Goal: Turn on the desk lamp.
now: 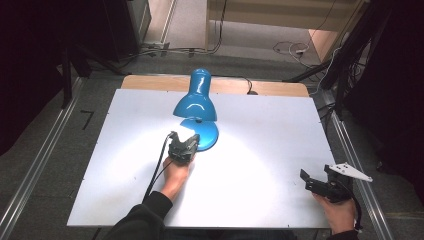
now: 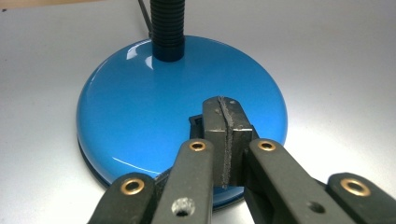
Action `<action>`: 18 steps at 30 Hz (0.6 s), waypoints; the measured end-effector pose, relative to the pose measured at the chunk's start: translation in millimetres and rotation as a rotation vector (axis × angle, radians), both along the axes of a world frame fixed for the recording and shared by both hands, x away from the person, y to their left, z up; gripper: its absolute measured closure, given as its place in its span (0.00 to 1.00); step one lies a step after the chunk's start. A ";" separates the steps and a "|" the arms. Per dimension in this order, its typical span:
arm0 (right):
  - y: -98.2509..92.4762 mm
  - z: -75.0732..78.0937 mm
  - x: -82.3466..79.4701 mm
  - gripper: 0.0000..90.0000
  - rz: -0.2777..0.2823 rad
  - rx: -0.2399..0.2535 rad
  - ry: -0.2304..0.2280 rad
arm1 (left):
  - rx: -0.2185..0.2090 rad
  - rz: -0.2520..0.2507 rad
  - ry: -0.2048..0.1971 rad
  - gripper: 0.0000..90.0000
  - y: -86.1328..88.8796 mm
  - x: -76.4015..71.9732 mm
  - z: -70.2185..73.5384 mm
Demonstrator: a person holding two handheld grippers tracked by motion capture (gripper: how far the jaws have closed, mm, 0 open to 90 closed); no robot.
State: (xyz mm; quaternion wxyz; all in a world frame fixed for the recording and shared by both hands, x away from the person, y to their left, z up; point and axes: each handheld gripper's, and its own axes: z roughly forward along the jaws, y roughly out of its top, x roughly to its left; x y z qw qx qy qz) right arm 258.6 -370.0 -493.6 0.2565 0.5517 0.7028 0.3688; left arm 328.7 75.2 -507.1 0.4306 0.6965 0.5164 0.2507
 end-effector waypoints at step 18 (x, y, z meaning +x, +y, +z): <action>-0.4 0.8 -0.7 0.07 0.002 0.000 -0.006 | -0.055 0.011 -0.017 1.00 8.1 -4.7 4.7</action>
